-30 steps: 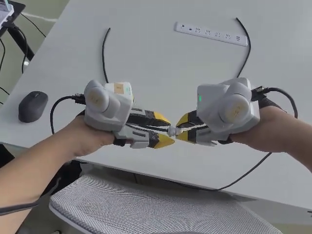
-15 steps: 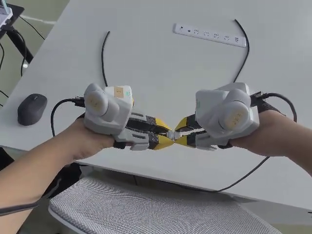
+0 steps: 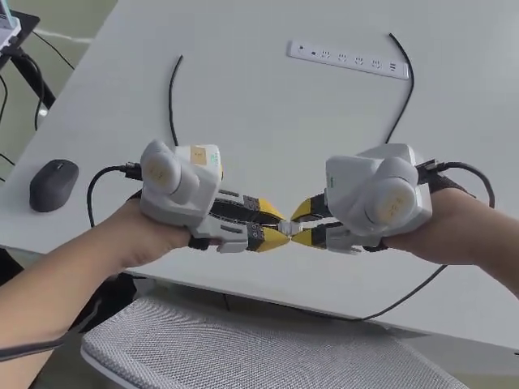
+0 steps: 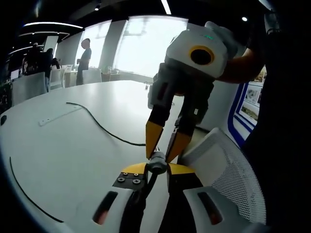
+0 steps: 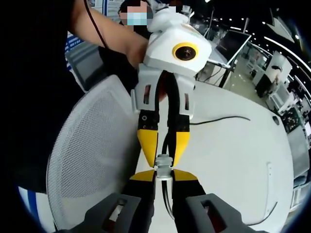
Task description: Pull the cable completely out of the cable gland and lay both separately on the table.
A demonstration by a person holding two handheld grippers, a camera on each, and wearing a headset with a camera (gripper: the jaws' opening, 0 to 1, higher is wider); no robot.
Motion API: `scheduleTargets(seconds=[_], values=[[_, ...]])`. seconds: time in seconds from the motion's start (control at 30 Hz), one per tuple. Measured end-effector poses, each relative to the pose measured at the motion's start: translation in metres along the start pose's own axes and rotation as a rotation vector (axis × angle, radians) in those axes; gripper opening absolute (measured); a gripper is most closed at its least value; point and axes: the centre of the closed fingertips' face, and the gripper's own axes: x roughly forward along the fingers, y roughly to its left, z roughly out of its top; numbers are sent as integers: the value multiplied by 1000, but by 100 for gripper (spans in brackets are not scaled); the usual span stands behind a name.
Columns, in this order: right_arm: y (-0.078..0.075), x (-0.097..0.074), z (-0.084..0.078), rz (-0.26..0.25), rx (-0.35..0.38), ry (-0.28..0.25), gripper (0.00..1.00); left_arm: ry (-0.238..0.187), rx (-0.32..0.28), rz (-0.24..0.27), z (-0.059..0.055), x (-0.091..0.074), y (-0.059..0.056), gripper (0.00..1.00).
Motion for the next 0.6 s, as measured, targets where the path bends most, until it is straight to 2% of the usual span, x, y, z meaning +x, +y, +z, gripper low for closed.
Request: scheduleTargets(seconds=[0.07, 0.13, 0.3, 0.43, 0.53, 0.6], values=[[-2, -1, 1, -12, 1, -9, 7, -4, 21, 12, 2, -1, 2, 15], [-2, -2, 2, -21, -20, -25, 7, 0, 18, 11, 3, -2, 2, 15], [-4, -5, 2, -12, 16, -53, 8, 13, 24, 10, 5, -2, 2, 15], [-8, -11, 6, 4, 96, -122, 8, -11, 15, 10, 13, -4, 1, 15], [-10, -17, 4, 22, 155, -153, 13, -18, 30, 7, 17, -6, -1, 15], [-12, -25, 6, 54, 243, -218, 14, -18, 39, 8, 18, -8, -1, 15]])
